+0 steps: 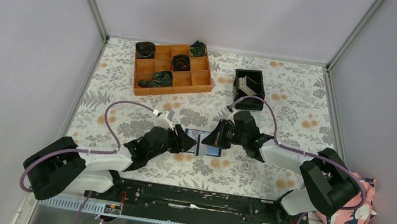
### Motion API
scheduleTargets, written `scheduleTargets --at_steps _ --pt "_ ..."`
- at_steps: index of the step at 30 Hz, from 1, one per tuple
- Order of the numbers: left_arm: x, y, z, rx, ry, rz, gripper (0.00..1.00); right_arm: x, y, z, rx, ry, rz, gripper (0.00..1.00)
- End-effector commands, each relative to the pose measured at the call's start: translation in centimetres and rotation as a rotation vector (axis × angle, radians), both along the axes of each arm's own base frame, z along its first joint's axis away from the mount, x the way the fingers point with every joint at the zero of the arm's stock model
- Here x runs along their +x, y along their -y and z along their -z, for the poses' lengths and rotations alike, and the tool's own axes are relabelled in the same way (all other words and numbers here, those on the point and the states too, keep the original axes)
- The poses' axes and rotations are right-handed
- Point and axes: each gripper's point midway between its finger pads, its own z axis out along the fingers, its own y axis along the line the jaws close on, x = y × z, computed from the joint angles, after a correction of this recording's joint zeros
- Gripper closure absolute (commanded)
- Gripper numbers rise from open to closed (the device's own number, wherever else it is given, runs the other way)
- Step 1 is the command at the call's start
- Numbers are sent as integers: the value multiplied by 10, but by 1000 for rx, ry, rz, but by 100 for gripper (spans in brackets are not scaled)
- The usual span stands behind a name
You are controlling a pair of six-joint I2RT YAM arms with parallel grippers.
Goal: Put the credit cards into the card holder
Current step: Insert the credit card into the card holder.
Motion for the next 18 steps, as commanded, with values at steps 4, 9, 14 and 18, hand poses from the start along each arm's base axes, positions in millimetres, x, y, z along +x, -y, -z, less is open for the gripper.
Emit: scheduleTargets --at_steps 4,9,14,18 --pt "4 12 -30 -179 71 37 47 -2 -19 -43 209 38 -54 100" --pt "4 10 -35 -253 72 41 47 -7 -23 -44 254 13 -69 100" --pt "1 11 -41 -306 88 58 51 -8 -26 -43 295 -11 -69 100" --pt "-2 8 -47 -356 109 60 57 -10 -28 -42 328 -33 -74 100"
